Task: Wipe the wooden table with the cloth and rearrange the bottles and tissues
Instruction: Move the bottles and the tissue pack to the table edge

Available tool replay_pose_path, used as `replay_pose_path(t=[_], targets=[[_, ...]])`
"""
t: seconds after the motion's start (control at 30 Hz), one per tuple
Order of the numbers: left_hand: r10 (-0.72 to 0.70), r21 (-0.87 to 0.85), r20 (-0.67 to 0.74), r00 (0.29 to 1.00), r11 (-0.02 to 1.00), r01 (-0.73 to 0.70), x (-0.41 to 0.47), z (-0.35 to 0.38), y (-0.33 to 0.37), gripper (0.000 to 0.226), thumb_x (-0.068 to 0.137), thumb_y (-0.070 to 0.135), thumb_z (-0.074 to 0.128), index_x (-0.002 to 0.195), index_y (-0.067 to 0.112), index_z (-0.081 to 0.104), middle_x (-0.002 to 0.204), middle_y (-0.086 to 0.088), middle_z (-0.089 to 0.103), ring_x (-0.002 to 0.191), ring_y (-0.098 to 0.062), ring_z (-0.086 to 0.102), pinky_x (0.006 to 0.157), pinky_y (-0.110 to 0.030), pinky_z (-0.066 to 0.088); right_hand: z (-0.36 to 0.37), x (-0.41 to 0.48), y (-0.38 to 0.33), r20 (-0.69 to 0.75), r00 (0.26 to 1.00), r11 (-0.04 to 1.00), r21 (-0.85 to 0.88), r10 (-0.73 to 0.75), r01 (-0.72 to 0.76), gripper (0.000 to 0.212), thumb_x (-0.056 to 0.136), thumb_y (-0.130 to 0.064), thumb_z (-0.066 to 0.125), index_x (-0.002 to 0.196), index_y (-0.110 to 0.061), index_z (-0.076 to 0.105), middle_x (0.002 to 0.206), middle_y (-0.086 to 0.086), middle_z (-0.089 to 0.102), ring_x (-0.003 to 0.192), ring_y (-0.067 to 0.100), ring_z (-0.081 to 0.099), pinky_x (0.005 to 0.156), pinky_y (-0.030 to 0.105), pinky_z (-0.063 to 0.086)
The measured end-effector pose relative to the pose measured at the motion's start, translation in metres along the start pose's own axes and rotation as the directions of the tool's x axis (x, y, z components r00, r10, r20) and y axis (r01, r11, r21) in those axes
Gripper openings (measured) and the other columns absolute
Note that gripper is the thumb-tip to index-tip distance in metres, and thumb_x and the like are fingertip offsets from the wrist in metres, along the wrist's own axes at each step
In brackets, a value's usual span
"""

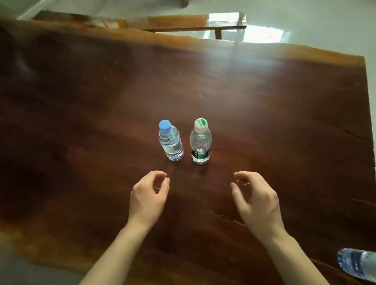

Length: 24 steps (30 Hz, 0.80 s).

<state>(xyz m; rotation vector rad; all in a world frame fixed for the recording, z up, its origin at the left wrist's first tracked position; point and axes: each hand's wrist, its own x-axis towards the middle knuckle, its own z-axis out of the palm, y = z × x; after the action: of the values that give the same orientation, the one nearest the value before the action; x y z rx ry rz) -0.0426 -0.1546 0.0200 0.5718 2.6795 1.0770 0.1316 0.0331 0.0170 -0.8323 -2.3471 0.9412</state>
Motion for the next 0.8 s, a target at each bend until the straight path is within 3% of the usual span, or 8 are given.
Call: replay_pose_path(t=[0.17,0.3,0.4,0.5,0.53,0.67,0.8], targets=[[-0.042,-0.097,-0.028,0.999,0.994,0.039,0.038,0.012,-0.017,0.029,0.083,0.016,0.078,0.110,0.017,0.067,0.098,0.004,0.070,0.085,-0.011,0.068,0.079,-0.037,0.058,0.053,0.044,-0.006,0.054,0.986,0.982,0.093,0.157,-0.162,0.046,0.083,-0.020,0.080,0.124,-0.015,0.060,0.115,-0.002,0.064,0.102,0.013,0.064,0.090,0.041,0.057],[-0.034,-0.091,0.051,0.998,0.995,0.038,0.072,0.034,-0.023,0.067,0.074,0.026,0.086,0.132,0.017,0.053,0.122,0.002,0.059,0.107,-0.013,0.061,0.091,-0.038,0.054,0.087,0.072,0.005,0.159,0.970,0.979,0.051,0.185,-0.195,0.084,0.078,-0.032,0.086,0.147,-0.015,0.042,0.140,0.002,0.051,0.128,0.017,0.054,0.106,0.041,0.049],[-0.012,-0.126,0.085,0.996,0.992,0.022,0.094,0.046,-0.026,0.087,0.068,0.030,0.091,0.141,0.018,0.045,0.134,0.001,0.053,0.122,-0.010,0.054,0.101,-0.034,0.048,0.107,0.090,0.017,0.197,0.961,0.975,0.068,0.197,-0.213,0.095,0.075,-0.041,0.087,0.151,-0.017,0.036,0.149,-0.001,0.047,0.136,0.014,0.049,0.112,0.036,0.045],[0.023,-0.176,0.084,0.996,0.984,-0.008,0.109,0.055,-0.030,0.090,0.067,0.031,0.091,0.142,0.017,0.044,0.140,0.001,0.055,0.129,-0.016,0.053,0.108,-0.036,0.043,0.121,0.100,0.020,0.194,0.963,0.971,0.111,0.188,-0.212,0.090,0.071,-0.045,0.087,0.146,-0.024,0.040,0.141,-0.006,0.053,0.128,0.005,0.052,0.104,0.008,0.038],[0.027,-0.187,0.082,0.996,0.982,-0.011,0.113,0.057,-0.031,0.088,0.067,0.033,0.091,0.141,0.017,0.045,0.138,0.001,0.057,0.128,-0.017,0.054,0.108,-0.036,0.044,0.125,0.102,0.020,0.189,0.964,0.970,0.116,0.188,-0.212,0.087,0.070,-0.045,0.087,0.142,-0.026,0.043,0.136,-0.008,0.056,0.123,0.004,0.054,0.101,0.006,0.038],[0.056,-0.249,0.070,0.996,0.968,-0.037,0.123,0.061,-0.039,0.067,0.072,0.035,0.088,0.128,0.018,0.055,0.120,0.001,0.068,0.111,-0.019,0.065,0.096,-0.045,0.051,0.134,0.108,0.016,0.135,0.962,0.952,0.160,0.239,-0.260,0.068,0.069,-0.040,0.087,0.127,-0.030,0.052,0.116,-0.014,0.066,0.103,0.002,0.064,0.091,0.024,0.053],[0.082,-0.262,0.052,0.995,0.963,-0.066,0.131,0.060,-0.039,0.059,0.071,0.041,0.084,0.121,0.020,0.059,0.110,0.004,0.071,0.099,-0.017,0.069,0.087,-0.044,0.056,0.132,0.104,0.015,0.098,0.956,0.940,0.175,0.278,-0.292,0.059,0.070,-0.042,0.085,0.120,-0.030,0.055,0.108,-0.015,0.068,0.097,-0.001,0.065,0.081,0.004,0.044]])
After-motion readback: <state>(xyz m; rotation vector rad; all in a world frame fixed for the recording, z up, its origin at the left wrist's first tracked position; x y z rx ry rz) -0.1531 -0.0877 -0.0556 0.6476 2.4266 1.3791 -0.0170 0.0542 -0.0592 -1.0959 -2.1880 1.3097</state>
